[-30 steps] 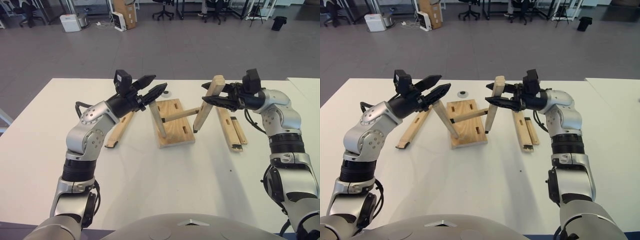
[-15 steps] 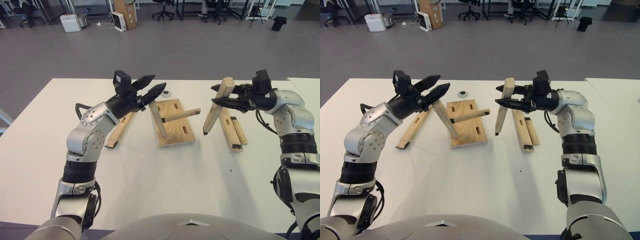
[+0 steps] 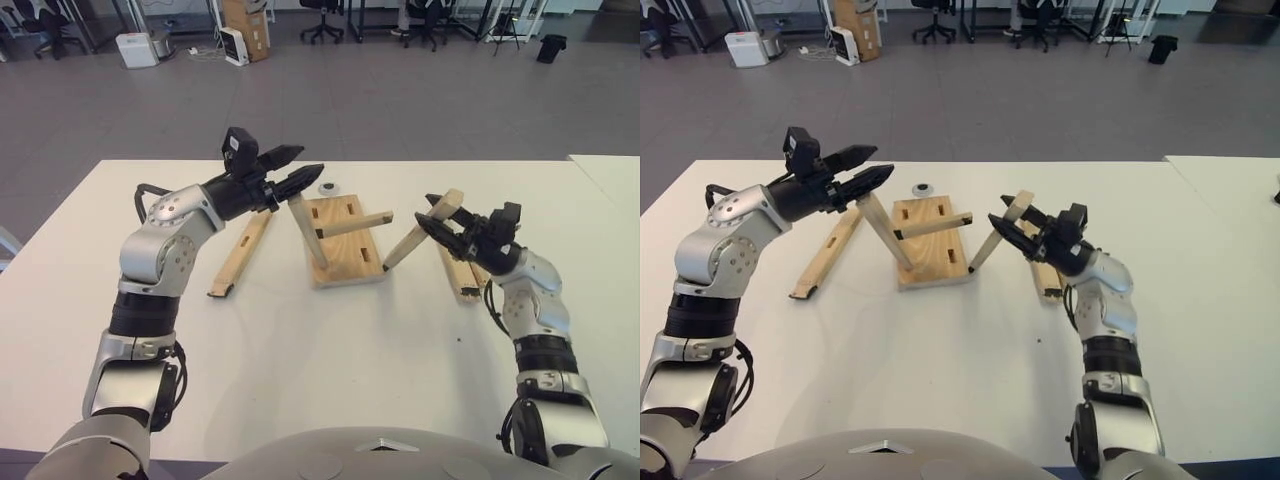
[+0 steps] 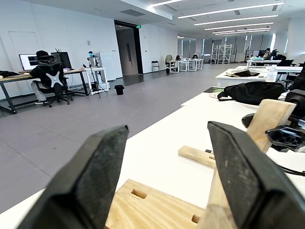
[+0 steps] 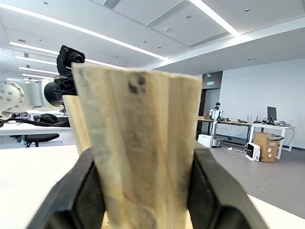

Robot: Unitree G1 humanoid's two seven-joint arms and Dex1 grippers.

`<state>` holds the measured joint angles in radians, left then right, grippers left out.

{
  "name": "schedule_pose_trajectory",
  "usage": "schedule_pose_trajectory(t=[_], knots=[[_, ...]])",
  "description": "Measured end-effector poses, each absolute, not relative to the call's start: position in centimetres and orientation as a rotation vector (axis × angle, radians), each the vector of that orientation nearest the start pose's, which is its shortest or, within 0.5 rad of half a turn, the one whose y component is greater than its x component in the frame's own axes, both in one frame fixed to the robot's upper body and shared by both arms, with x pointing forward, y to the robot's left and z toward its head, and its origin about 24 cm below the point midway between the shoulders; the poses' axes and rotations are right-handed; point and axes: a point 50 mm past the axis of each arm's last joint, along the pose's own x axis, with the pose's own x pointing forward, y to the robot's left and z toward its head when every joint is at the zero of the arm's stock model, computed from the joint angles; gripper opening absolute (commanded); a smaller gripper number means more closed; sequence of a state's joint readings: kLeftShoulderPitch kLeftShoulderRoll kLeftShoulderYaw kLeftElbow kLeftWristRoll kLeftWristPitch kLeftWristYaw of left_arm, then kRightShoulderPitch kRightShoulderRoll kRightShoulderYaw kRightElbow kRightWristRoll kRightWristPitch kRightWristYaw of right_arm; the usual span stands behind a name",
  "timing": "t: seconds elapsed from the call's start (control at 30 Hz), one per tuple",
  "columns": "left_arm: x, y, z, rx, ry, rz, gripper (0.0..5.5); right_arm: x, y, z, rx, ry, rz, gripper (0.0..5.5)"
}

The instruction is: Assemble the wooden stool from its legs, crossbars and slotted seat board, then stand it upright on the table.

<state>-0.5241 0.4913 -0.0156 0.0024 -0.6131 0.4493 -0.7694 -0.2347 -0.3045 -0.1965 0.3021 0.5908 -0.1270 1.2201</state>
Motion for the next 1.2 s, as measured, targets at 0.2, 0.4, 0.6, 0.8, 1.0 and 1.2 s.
schedule_pose_trajectory(t=[0.2, 0.4, 0.6, 0.8, 1.0, 1.2], knots=[[32.3, 17.7, 17.5, -0.017, -0.044, -0.923, 3.03, 24.7, -18.6, 8.4, 0.350, -0.297, 1.031, 2.05], [32.6, 17.5, 17.6, -0.023, -0.055, -0.942, 3.03, 25.1, -17.1, 8.3, 0.416, -0.224, 1.104, 2.05], [32.7, 17.4, 17.6, -0.027, -0.060, -0.949, 3.03, 25.9, -21.7, 11.0, 0.278, -0.069, 1.279, 2.05], [32.7, 17.3, 17.5, -0.031, -0.071, -0.941, 3.03, 26.4, -23.3, 8.6, 0.081, 0.062, 1.324, 2.05], [32.7, 17.1, 17.5, -0.029, -0.081, -0.945, 3.03, 27.2, -24.0, 8.7, 0.092, 0.118, 1.371, 2.05], [32.6, 16.9, 17.5, -0.026, -0.087, -0.945, 3.03, 30.1, -25.2, 15.7, 0.122, -0.047, 1.330, 2.05]])
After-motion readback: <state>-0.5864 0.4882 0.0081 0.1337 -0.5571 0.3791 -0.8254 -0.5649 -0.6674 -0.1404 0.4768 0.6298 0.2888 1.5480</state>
